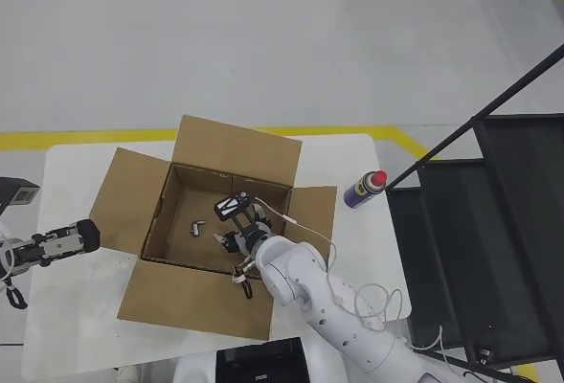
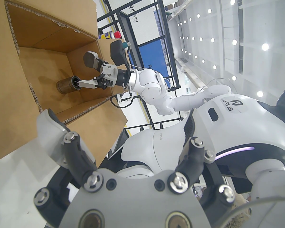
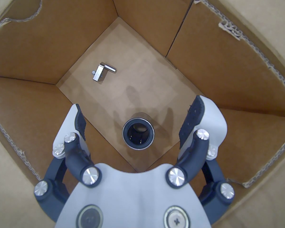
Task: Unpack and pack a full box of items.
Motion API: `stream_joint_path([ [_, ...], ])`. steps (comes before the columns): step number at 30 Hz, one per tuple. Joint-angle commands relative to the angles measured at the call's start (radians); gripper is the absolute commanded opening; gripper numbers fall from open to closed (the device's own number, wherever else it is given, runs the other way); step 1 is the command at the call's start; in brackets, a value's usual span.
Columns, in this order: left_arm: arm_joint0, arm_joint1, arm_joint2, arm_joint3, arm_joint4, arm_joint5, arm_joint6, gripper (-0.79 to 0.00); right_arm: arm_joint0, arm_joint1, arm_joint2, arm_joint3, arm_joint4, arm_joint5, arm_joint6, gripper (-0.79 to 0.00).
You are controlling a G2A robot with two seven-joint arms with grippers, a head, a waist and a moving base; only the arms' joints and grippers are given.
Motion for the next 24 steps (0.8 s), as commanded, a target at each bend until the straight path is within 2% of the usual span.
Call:
stream_joint_path([
  [1, 0.000, 0.000, 0.000, 0.000, 0.000, 0.000, 0.000, 0.000, 0.000, 0.000, 0.000, 0.000, 0.000, 0.000, 0.000, 0.000],
  [16, 0.000, 0.000, 0.000, 0.000, 0.000, 0.000, 0.000, 0.000, 0.000, 0.000, 0.000, 0.000, 0.000, 0.000, 0.000, 0.000],
  [19, 0.000, 0.000, 0.000, 0.000, 0.000, 0.000, 0.000, 0.000, 0.008, 0.005, 0.003, 0.020, -0.038, -0.045, 0.021, 0.000],
  [24, 0.000, 0.000, 0.000, 0.000, 0.000, 0.000, 0.000, 0.000, 0.044, 0.012, 0.003, 0.033, -0.090, -0.156, 0.143, 0.000],
])
